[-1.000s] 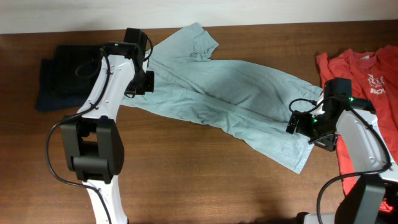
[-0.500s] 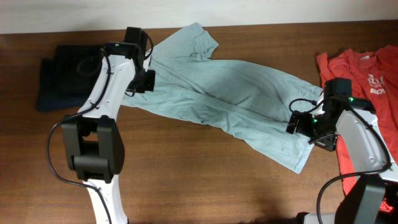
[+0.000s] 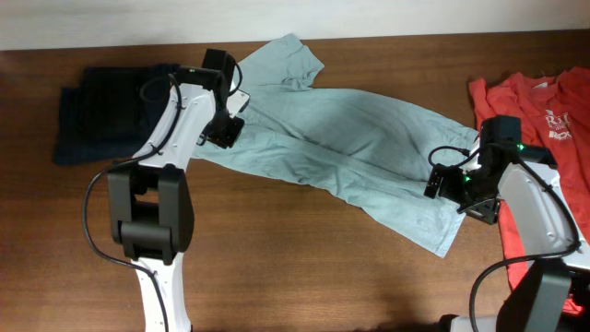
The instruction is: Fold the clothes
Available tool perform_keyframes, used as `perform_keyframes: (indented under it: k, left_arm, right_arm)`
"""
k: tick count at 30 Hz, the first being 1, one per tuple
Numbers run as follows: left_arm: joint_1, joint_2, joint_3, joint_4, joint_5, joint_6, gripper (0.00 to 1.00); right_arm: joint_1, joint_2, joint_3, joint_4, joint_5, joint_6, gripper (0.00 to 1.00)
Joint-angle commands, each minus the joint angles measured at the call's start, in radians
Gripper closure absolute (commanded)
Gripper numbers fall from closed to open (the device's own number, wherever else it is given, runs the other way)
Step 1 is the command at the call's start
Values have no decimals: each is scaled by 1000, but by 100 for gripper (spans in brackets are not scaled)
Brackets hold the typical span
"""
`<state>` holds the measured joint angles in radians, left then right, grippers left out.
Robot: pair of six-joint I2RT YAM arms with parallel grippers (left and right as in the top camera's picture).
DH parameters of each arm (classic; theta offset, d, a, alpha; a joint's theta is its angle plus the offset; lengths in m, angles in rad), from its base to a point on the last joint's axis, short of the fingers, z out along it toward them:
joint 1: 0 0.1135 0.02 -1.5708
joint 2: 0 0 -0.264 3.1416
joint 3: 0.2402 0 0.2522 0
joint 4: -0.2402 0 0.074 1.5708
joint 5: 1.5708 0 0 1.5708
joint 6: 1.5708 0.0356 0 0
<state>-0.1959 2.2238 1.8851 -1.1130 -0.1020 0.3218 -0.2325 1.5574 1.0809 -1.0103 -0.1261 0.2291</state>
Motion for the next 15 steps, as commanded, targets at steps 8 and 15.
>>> perform_keyframes:
  k: [8, 15]
  left_arm:
    - [2, 75, 8, 29, 64, 185, 69]
    - [-1, 74, 8, 35, 61, 204, 59]
  right_arm:
    - [-4, 3, -4, 0, -5, 0, 1]
    - [-4, 3, -4, 1, -5, 0, 1]
